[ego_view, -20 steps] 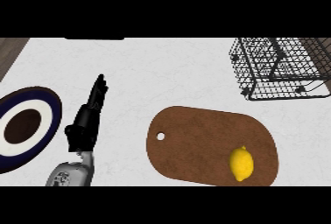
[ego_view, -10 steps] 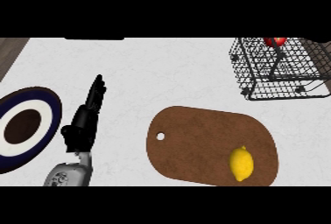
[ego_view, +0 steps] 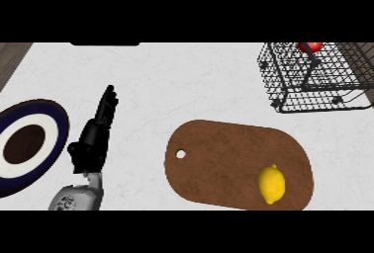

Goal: Pick the tomato from the cutting board and place it in the tiered basket

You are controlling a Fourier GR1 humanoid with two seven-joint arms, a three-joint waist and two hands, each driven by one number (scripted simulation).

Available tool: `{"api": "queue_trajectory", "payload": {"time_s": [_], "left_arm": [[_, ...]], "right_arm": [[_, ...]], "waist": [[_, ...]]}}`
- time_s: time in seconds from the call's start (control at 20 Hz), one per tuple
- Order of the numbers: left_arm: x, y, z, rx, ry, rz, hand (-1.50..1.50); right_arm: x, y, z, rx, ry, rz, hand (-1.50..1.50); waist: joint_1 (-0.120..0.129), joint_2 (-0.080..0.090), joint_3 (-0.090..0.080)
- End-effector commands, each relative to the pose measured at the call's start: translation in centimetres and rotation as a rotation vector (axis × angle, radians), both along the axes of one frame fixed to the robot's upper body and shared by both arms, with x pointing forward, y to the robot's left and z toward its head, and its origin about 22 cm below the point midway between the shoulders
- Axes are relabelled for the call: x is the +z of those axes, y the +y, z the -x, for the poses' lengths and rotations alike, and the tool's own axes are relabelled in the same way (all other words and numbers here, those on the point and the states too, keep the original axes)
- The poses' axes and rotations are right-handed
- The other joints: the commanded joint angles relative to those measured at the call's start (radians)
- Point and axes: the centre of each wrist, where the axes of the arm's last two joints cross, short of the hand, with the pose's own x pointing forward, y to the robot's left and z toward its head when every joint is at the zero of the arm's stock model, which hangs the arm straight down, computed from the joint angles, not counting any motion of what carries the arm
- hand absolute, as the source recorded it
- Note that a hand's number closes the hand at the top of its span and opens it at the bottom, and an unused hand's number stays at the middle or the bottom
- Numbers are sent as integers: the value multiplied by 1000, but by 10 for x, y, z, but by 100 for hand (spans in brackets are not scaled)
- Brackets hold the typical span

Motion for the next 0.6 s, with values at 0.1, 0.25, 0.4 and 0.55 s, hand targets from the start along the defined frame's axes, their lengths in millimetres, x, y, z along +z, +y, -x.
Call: {"api": "queue_trajectory", "payload": {"time_s": [0.1,0.25,0.4,0.55], "left_arm": [[-2,10,-2,10,2,-3,0],[-8,-6,8,14,14,11,0],[0,8,-1,35,3,-8,0],[2,14,5,26,2,1,0]], "right_arm": [[18,-64,39,-187,-101,-135,-150],[10,-102,69,-208,-120,-231,-150],[-2,-148,111,-197,-177,-302,-150],[-15,-184,162,-182,-179,-277,-150]], "waist": [[-14,-3,0],[-26,-7,0],[-38,-7,1],[-39,-9,1]]}}
